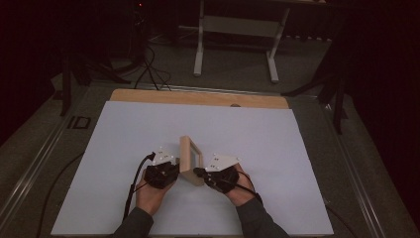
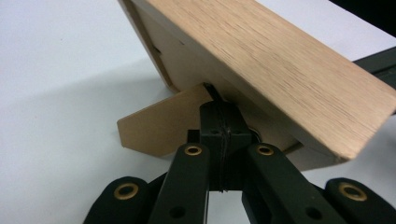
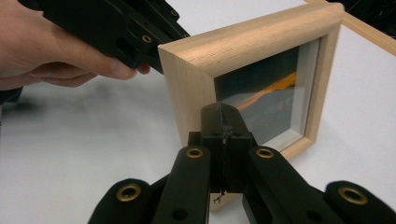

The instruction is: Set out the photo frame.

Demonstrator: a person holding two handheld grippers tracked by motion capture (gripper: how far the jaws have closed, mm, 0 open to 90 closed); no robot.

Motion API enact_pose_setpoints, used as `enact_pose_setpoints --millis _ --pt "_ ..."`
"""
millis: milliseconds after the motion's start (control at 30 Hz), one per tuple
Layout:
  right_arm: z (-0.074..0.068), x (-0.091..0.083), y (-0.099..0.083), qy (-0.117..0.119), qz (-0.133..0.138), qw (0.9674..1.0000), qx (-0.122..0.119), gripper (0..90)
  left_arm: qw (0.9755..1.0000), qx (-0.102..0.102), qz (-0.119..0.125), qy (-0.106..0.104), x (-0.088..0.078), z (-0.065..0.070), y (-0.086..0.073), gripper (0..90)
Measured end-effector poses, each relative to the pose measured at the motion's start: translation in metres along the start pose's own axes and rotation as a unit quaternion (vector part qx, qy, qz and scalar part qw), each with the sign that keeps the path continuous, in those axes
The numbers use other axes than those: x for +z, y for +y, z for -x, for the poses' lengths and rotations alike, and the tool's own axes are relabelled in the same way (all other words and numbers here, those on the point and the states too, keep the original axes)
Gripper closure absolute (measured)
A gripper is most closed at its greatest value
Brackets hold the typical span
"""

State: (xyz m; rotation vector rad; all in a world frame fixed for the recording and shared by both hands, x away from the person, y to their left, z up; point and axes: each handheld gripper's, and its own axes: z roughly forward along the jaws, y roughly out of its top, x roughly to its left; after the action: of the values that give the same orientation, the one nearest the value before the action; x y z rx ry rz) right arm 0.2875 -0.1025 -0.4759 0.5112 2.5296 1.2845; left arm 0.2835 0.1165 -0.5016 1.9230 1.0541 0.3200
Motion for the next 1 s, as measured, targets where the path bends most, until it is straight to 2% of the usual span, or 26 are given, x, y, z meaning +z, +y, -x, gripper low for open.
enact_pose_setpoints --millis 433,600,733,1000 --pt "-0.007 0.005 0.002 0.004 0.007 1.0000 -0.001 89.7 0.9999 -0.011 0.004 -0.003 0.000 -0.004 -0.001 89.4" --pt "-0.008 0.006 0.002 0.003 0.008 1.0000 -0.001 89.6 0.9999 -0.009 0.007 -0.005 -0.001 -0.006 -0.001 89.3" --pt "-0.008 0.006 0.002 -0.002 0.007 0.9999 -0.008 86.9 0.9999 -0.009 0.010 -0.004 -0.002 -0.008 -0.001 86.2" --pt "-0.007 0.006 0.002 -0.011 0.000 0.9998 -0.016 83.1 0.9994 -0.024 0.023 0.008 -0.012 -0.017 -0.001 81.8"
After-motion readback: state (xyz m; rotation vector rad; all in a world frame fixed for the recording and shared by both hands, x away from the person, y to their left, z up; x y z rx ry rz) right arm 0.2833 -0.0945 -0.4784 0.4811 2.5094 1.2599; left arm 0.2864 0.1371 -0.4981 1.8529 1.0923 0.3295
